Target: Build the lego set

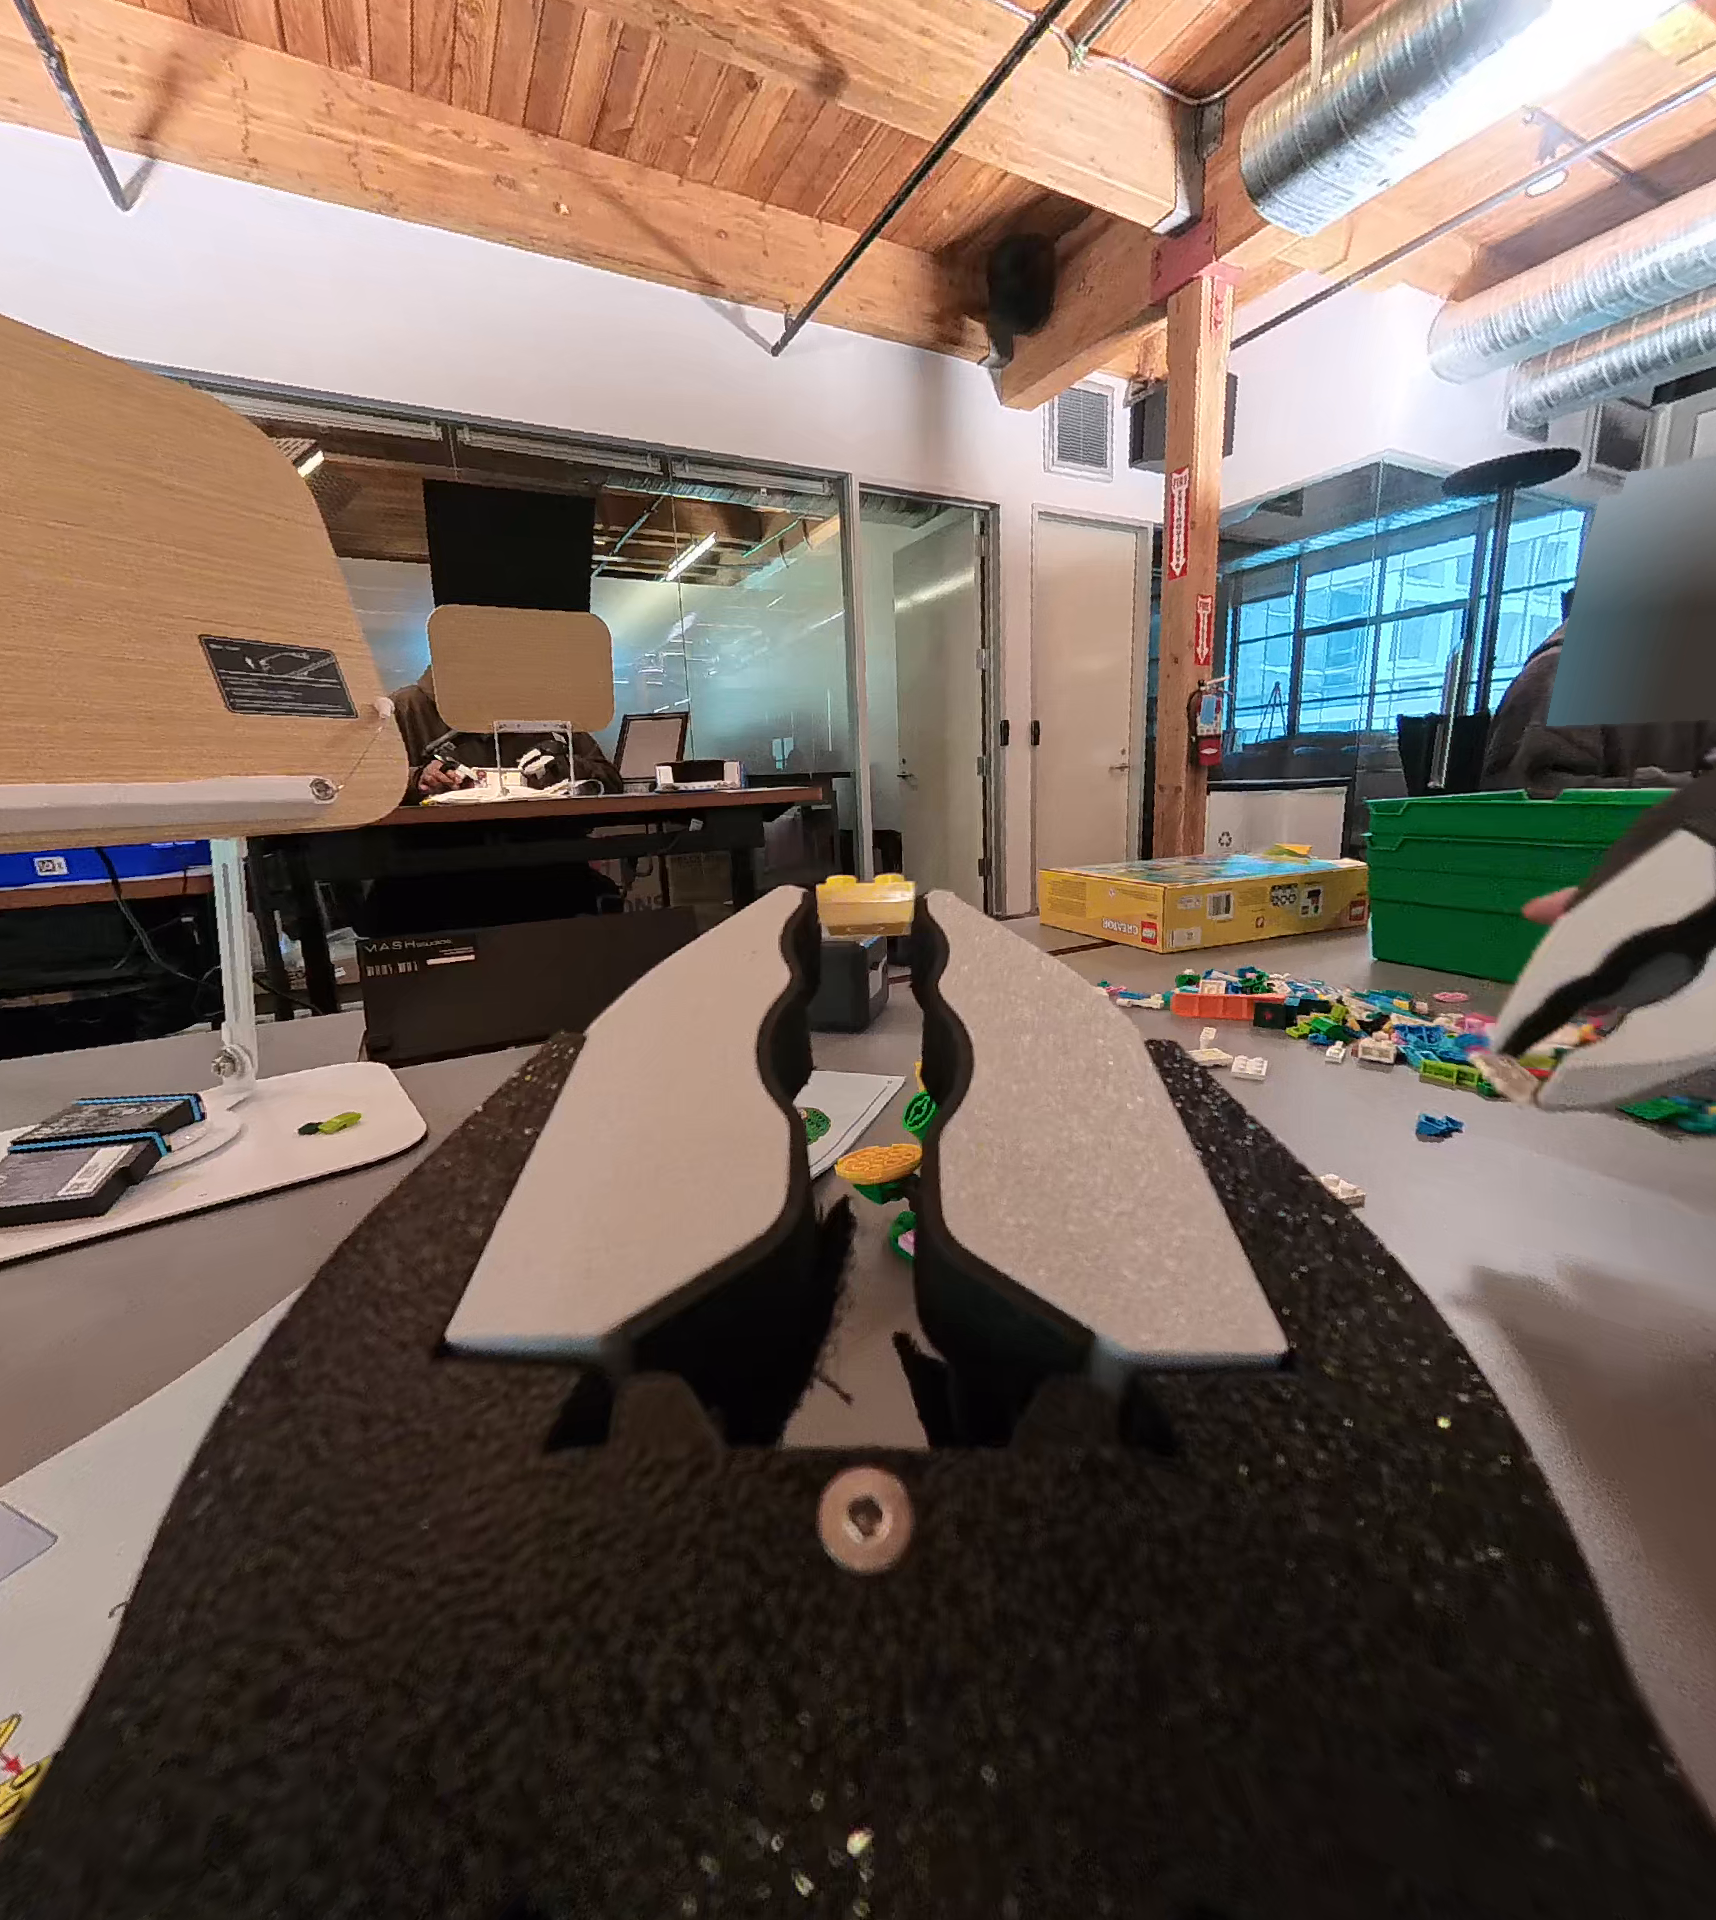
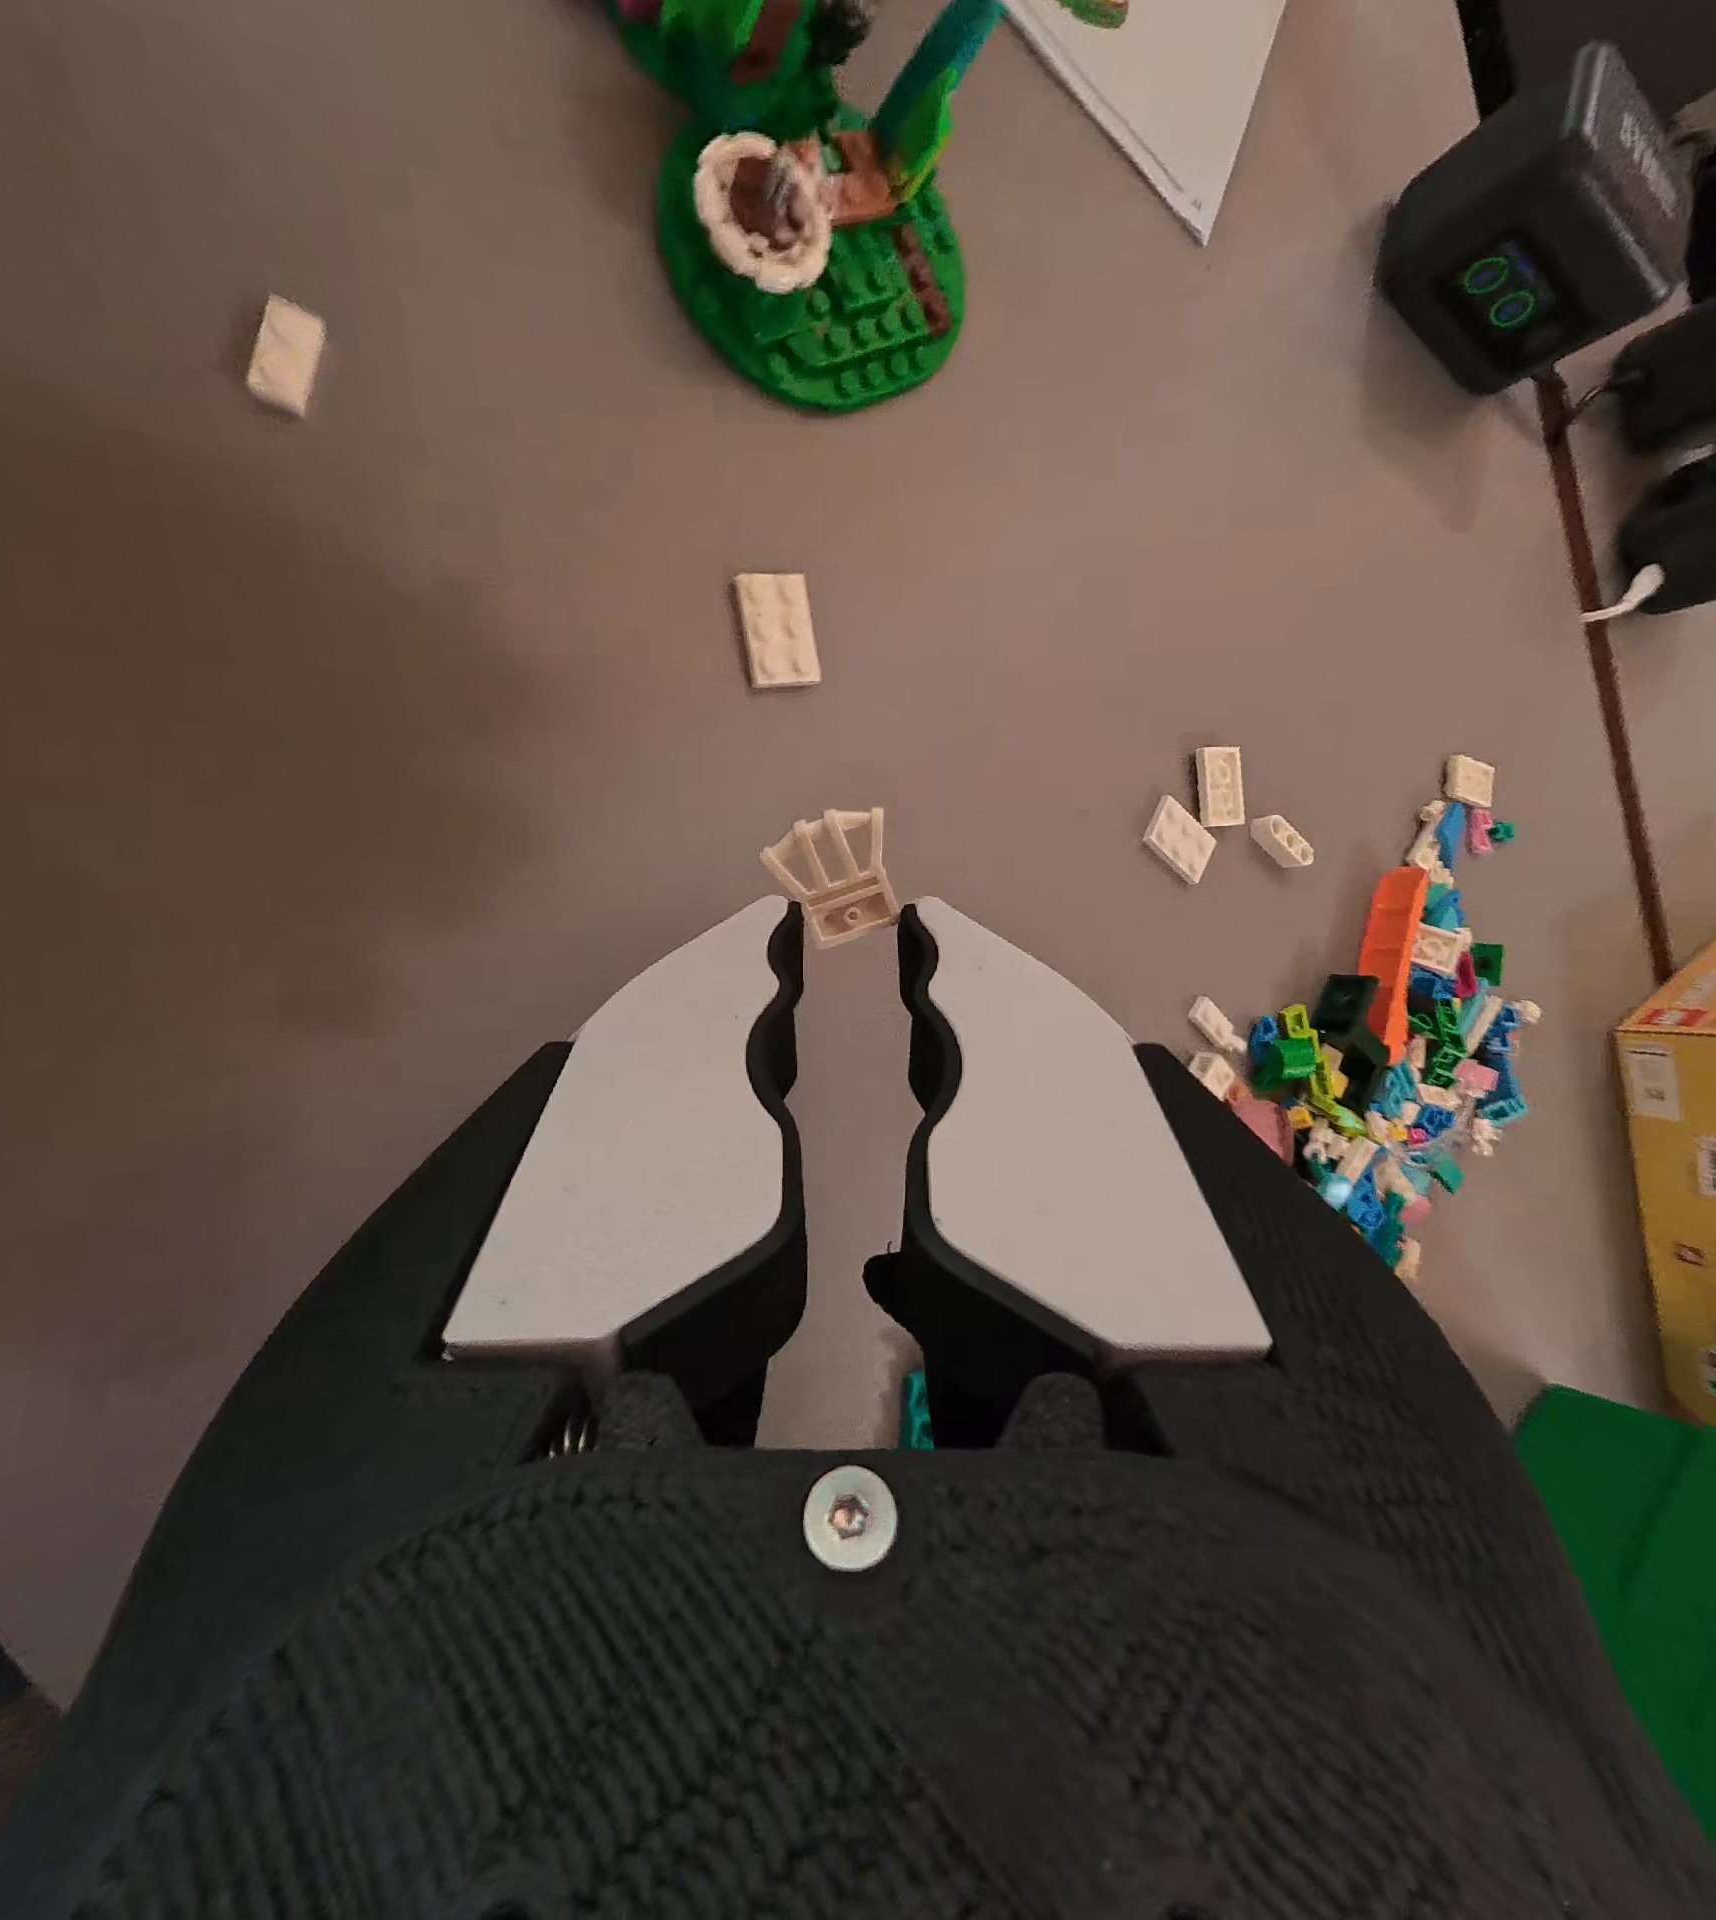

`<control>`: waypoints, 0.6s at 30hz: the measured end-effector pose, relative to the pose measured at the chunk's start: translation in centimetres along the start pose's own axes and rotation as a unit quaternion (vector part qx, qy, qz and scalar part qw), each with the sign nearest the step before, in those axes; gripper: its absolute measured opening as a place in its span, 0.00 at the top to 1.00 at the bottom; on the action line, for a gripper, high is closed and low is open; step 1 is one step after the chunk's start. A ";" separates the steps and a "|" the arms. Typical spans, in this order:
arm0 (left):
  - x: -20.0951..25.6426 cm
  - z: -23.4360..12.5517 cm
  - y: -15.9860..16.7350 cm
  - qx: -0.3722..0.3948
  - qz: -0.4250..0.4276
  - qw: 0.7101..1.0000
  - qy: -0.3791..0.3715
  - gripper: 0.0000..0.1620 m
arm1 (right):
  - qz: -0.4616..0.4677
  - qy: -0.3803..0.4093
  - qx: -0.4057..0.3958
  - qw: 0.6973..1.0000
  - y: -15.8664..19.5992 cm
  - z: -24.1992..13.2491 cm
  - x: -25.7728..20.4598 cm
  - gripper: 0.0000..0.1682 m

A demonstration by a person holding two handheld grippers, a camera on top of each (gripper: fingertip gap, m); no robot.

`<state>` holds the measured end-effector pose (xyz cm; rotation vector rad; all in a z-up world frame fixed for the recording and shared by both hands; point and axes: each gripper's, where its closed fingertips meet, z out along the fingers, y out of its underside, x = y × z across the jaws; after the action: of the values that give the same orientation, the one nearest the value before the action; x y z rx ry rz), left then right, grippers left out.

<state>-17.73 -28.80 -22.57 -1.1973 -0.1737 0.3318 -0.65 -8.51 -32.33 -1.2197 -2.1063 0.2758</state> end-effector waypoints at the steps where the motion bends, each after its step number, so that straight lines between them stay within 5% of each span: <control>1: 0.0 0.0 0.0 0.001 -0.002 1.000 0.000 0.90 | -0.019 0.016 -0.005 1.000 0.1 0.0 -0.3 0.90; 7: 0.5 0.3 0.1 -0.003 -0.001 1.000 0.015 0.90 | -0.295 0.143 0.002 0.945 -1.7 0.1 -0.5 0.90; 12: 2.6 0.6 0.6 -0.020 -0.016 0.997 0.079 0.90 | -0.392 0.176 0.039 0.902 -5.5 0.1 -1.4 0.90; 18: 1.7 0.6 0.6 -0.019 -0.028 0.997 0.064 0.90 | -0.585 0.169 -0.111 0.785 -3.5 2.5 -0.7 0.90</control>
<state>-16.40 -27.53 -23.00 -1.2442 -0.1030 0.2031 -4.40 -10.62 -32.81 0.1248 -2.1722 -0.7149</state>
